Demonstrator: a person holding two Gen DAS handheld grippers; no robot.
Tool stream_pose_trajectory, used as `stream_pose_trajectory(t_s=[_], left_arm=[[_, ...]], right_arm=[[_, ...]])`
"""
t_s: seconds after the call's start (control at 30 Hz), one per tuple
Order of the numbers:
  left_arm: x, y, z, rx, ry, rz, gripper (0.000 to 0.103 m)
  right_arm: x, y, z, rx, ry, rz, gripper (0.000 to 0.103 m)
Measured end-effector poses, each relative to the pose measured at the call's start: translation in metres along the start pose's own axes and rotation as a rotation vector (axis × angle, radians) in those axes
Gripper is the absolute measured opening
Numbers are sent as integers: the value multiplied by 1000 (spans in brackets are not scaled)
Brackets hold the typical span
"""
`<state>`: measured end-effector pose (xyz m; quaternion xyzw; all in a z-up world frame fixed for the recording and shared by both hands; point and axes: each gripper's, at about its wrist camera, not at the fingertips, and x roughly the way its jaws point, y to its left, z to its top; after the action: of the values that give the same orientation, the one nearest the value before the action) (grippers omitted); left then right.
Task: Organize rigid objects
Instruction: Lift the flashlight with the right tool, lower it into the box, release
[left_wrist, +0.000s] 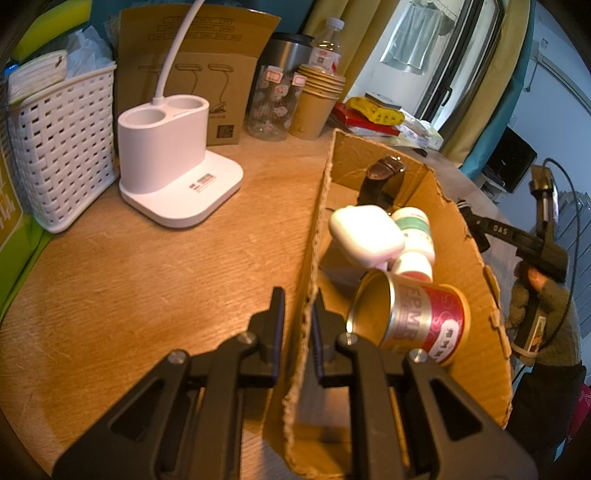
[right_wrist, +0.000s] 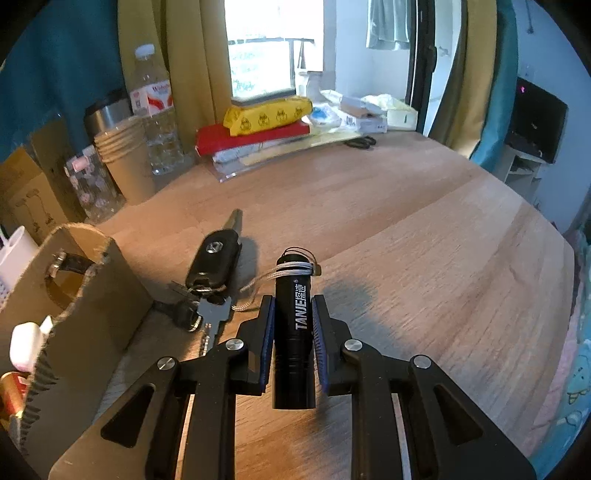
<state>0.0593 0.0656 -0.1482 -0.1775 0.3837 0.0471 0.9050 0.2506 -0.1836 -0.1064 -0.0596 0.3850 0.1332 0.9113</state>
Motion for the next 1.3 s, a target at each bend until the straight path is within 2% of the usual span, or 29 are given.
stream_pose_trajectory(t_s=[0.63,0.73,0.87,1.3], left_arm=[[0,0,0,0,0,0,14],[0,0,0,0,0,0,14],[0,0,0,0,0,0,14],[0,0,0,0,0,0,14]], right_arm=[[-62,25,11,-43,-129,43,21],[-69,34,11,-61,-142,60,21],[-82,47,13,-76,-163,138,21],[-103,108,10,-189,-196,211,21]])
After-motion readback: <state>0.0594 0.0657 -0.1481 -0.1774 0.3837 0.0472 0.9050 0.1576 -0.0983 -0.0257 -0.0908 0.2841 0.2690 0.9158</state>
